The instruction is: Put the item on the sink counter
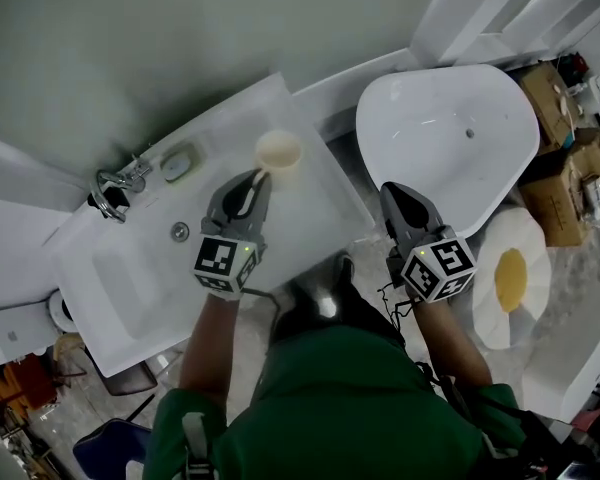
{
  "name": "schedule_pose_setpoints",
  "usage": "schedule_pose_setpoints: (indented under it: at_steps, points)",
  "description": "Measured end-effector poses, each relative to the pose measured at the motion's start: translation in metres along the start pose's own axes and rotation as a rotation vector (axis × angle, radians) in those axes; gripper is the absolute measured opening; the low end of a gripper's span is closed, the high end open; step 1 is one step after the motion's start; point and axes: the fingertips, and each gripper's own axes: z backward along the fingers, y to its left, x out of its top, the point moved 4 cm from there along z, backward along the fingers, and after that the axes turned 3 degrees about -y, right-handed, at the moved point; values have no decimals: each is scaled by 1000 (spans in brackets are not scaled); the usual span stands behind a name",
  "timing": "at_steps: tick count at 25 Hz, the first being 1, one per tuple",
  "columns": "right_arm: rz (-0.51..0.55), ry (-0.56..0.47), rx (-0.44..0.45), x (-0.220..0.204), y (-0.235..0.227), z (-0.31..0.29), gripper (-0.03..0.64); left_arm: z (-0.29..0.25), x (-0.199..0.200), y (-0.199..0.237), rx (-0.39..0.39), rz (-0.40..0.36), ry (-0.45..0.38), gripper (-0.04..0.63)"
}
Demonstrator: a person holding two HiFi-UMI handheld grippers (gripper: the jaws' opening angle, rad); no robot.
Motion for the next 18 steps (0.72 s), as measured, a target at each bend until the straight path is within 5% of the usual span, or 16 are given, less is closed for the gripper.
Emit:
schedule_pose_setpoints:
  at_steps: [18]
  points:
    - [-45,106,22,-27,-81,-54,-3,-97,-98,24,49,20,145,43]
